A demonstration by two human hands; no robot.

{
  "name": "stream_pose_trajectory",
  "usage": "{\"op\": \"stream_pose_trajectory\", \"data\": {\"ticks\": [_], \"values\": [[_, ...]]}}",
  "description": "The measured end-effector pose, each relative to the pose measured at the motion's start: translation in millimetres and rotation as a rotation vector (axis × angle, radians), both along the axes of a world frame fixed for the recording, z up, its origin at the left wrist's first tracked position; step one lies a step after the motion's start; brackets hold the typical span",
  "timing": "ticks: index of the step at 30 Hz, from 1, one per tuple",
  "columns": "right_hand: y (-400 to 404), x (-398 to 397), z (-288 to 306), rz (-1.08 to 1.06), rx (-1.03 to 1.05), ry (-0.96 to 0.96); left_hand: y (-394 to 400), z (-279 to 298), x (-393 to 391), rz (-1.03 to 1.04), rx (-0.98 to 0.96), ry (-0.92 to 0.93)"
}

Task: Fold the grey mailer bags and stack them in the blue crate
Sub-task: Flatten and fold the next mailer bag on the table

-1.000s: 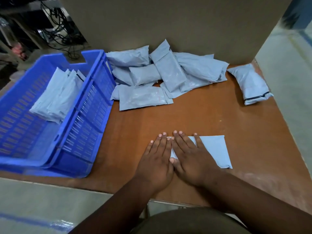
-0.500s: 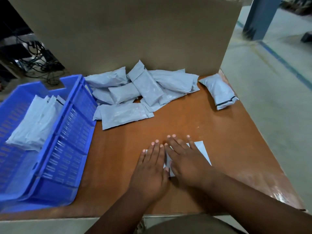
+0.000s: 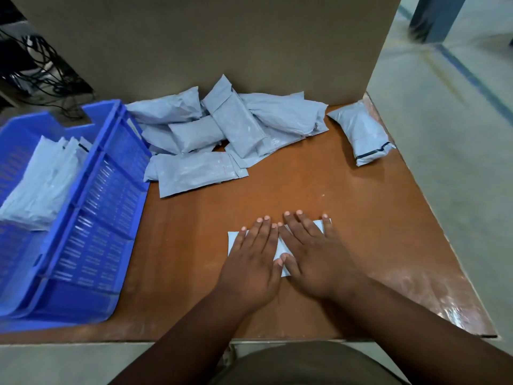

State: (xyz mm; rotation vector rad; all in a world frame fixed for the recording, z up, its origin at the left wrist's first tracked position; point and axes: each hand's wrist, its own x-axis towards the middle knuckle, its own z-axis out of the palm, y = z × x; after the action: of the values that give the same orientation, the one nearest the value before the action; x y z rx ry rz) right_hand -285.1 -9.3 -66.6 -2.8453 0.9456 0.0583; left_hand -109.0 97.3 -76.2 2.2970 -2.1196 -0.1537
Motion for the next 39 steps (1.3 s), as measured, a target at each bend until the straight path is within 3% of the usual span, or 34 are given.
{"op": "stream_pose_trajectory", "data": {"ticks": [13,18,22,32,39], "values": [[-20,-44,19,-0.095,0.020,0.084,46,9,42,0.203,0.048,-0.029],[6,-41,26,0.126,-0.050,-0.004,61,14,5,-0.049,-0.053,0.016],[22,-16,6,0.234,-0.040,0.012,56,4,-8,-0.037,-0.004,0.001],[23,-12,0,0.192,0.029,0.034,57,4,-2,-0.055,-0.003,0.013],[13,-42,2,0.052,0.055,0.024,81,4,21,0.083,0.017,0.041]]}}
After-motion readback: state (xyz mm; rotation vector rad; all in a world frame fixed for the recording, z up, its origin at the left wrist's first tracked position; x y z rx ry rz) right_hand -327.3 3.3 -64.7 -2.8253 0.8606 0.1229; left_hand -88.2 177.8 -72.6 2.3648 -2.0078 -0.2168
